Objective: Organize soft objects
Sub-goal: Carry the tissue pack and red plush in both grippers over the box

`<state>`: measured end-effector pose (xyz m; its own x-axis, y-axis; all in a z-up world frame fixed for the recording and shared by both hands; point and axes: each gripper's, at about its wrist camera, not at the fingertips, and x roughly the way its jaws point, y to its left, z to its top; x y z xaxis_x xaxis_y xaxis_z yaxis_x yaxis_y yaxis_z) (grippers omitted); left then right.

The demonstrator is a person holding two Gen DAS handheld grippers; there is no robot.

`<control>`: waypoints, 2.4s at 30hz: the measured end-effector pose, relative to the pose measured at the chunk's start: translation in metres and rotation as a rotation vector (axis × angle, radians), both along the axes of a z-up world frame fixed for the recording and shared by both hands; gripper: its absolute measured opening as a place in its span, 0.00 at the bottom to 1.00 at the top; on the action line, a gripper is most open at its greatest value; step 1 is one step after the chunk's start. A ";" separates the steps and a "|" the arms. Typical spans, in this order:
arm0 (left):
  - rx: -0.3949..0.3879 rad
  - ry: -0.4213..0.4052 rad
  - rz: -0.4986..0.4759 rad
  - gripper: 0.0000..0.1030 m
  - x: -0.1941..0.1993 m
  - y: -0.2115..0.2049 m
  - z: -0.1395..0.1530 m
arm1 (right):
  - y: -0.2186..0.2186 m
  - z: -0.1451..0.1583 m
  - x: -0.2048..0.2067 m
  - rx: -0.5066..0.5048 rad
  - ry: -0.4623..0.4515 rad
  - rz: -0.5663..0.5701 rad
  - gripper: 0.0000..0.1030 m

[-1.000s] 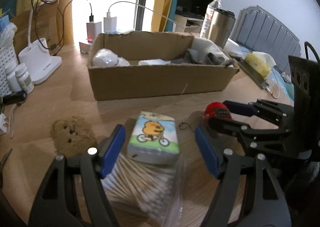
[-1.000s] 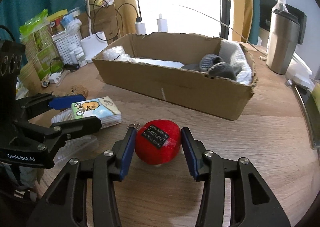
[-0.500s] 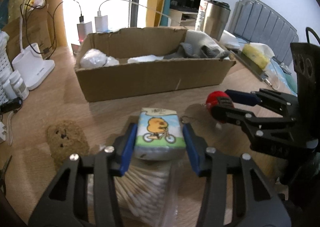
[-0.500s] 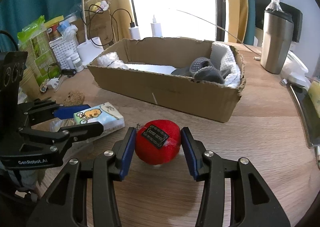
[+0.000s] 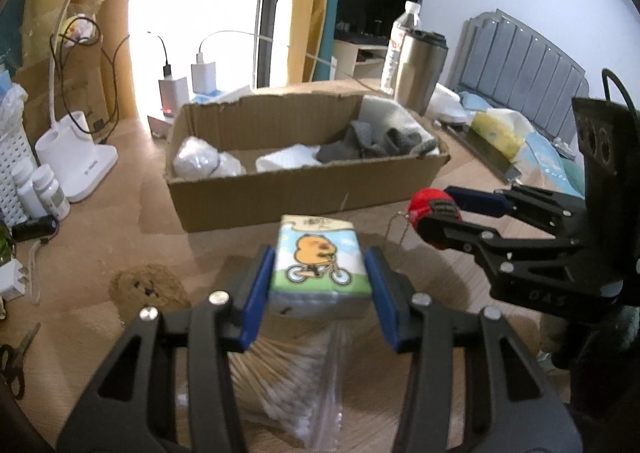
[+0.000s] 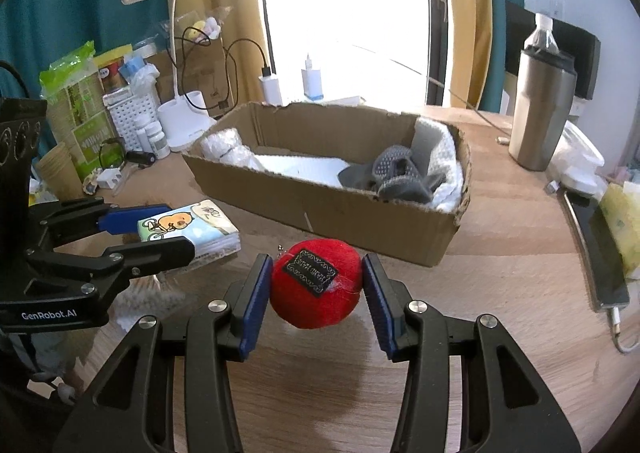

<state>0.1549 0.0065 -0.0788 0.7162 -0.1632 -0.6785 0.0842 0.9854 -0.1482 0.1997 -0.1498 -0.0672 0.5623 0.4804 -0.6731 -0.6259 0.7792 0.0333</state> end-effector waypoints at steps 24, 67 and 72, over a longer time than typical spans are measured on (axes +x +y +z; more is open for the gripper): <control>-0.003 -0.105 0.018 0.47 -0.008 0.017 0.047 | 0.007 0.042 -0.001 0.015 -0.093 0.010 0.47; 0.024 -0.090 0.047 0.47 0.071 0.027 0.052 | 0.016 0.035 0.073 0.069 -0.061 0.038 0.47; 0.030 -0.073 0.050 0.47 0.086 0.026 0.044 | 0.018 0.029 0.080 0.079 -0.049 0.050 0.47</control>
